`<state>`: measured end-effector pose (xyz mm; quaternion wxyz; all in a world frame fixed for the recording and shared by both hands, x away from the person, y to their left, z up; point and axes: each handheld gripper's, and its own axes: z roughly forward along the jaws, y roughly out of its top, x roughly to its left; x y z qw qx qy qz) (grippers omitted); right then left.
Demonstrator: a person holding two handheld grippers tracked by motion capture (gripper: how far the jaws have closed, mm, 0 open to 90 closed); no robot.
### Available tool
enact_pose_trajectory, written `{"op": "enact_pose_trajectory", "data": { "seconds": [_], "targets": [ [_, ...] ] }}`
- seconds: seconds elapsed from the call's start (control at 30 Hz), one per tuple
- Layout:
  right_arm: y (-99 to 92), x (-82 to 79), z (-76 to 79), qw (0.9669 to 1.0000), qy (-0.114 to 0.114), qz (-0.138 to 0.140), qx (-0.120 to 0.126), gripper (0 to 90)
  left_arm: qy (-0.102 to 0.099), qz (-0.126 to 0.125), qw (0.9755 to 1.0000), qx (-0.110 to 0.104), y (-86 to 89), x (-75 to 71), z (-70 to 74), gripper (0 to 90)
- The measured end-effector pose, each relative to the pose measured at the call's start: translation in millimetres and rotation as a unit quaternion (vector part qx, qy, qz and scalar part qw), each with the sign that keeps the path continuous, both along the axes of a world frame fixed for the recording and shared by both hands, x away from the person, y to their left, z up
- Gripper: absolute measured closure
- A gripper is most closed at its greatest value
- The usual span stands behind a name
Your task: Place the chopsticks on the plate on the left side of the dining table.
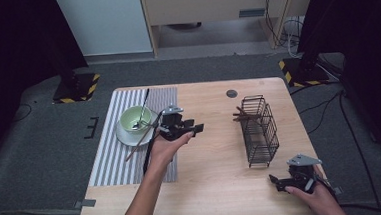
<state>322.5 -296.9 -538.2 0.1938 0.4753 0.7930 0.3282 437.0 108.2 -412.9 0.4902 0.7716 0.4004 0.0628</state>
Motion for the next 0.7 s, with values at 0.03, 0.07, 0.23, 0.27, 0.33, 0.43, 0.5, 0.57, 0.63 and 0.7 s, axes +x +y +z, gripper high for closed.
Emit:
{"op": "enact_pose_trajectory", "data": {
  "seconds": [0.03, 0.07, 0.23, 0.27, 0.33, 0.43, 0.5, 0.57, 0.63, 0.7],
  "targets": [
    [0.0, 0.0, 0.0, 1.0000, 0.000, 0.000, 0.000, 0.3, 0.000, -0.002, 1.0000, -0.002, -2.1, 0.6, 1.9, 49.5],
    [0.0, 0.0, 0.0, 1.0000, 0.000, 0.000, 0.000, 0.3, -0.001, -0.004, 1.0000, -0.004, -4.1, 0.9, 4.0, 49.5],
    [0.0, 0.0, 0.0, 1.0000, 0.000, 0.000, 0.000, 0.3, -0.009, -0.015, 0.9998, -0.004, -13.9, 2.7, 14.6, 49.9],
    [0.0, 0.0, 0.0, 1.0000, 0.000, 0.000, 0.000, 0.4, -0.010, -0.018, 0.9998, -0.003, -15.8, 2.9, 16.5, 49.9],
    [0.0, 0.0, 0.0, 1.0000, 0.000, 0.000, 0.000, 0.3, -0.012, -0.026, 0.9996, -0.003, -19.8, 3.1, 20.9, 49.9],
    [0.2, -0.2, -0.1, 1.0000, -0.001, -0.002, 0.000, 0.4, -0.017, -0.032, 0.9993, -0.010, -24.2, 2.7, 26.3, 50.0],
    [0.2, -0.3, -0.1, 1.0000, -0.001, -0.002, 0.000, 0.3, -0.021, -0.038, 0.9990, -0.011, -27.7, 1.8, 31.2, 50.2],
    [0.2, -0.3, -0.1, 1.0000, -0.001, -0.002, 0.000, 0.4, -0.026, -0.043, 0.9986, -0.014, -30.8, 0.6, 36.0, 50.1],
    [0.2, -0.3, -0.1, 1.0000, -0.001, -0.002, 0.000, 0.4, -0.030, -0.046, 0.9983, -0.019, -33.2, -0.3, 39.6, 49.9],
    [0.2, -0.3, -0.1, 1.0000, -0.001, -0.002, 0.000, 0.3, -0.033, -0.051, 0.9979, -0.022, -35.7, -1.8, 42.6, 49.6]
  ]
}}
